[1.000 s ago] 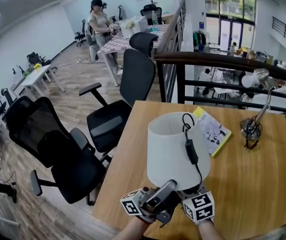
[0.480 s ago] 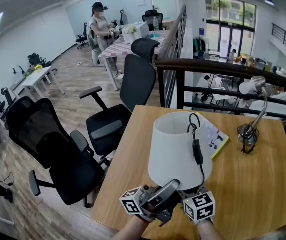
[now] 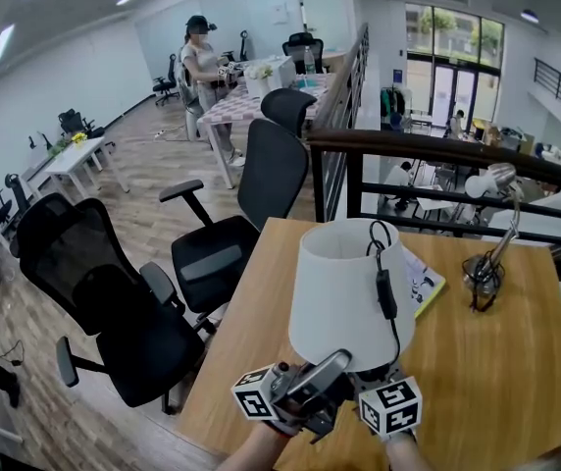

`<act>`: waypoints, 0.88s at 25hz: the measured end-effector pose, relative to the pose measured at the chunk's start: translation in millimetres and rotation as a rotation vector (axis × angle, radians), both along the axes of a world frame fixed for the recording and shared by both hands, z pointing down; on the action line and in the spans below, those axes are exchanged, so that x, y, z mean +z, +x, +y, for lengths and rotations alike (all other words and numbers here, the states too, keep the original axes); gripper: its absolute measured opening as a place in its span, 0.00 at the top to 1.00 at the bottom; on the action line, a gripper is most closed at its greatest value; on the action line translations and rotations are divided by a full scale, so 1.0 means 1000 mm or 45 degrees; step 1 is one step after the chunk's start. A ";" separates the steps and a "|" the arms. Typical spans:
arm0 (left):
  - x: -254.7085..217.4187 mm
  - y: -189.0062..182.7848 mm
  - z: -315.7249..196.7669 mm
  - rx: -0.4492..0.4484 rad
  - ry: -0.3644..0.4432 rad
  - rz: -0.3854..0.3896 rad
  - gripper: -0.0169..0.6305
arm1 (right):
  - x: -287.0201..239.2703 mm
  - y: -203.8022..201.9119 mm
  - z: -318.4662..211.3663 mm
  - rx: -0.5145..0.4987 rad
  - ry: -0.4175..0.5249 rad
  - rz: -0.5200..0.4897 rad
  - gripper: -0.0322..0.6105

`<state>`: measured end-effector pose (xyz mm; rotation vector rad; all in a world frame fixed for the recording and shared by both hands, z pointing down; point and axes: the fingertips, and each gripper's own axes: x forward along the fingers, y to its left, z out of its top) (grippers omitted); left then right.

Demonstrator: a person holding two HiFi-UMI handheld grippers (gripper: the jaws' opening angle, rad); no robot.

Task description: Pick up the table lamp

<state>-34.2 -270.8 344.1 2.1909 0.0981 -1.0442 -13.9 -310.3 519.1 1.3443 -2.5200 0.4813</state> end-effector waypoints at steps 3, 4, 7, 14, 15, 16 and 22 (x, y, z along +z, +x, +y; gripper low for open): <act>-0.004 0.000 0.000 -0.008 0.030 -0.030 0.96 | -0.005 0.000 -0.001 0.007 0.014 -0.007 0.71; -0.005 0.000 0.000 -0.012 0.044 -0.045 0.96 | -0.006 0.000 -0.002 0.009 0.019 -0.008 0.71; -0.010 -0.001 -0.001 -0.024 0.082 -0.077 0.96 | -0.011 0.000 -0.004 0.011 0.038 -0.003 0.71; -0.027 0.004 0.002 -0.061 0.158 -0.125 0.96 | -0.029 0.003 -0.009 0.020 0.094 -0.002 0.71; -0.029 0.005 0.003 -0.066 0.170 -0.136 0.96 | -0.032 0.004 -0.010 0.023 0.100 -0.005 0.71; -0.031 0.005 0.003 -0.070 0.182 -0.145 0.96 | -0.034 0.004 -0.010 0.026 0.107 -0.009 0.71; -0.042 0.011 0.006 -0.063 0.231 -0.182 0.96 | -0.045 0.007 -0.012 0.048 0.138 -0.029 0.71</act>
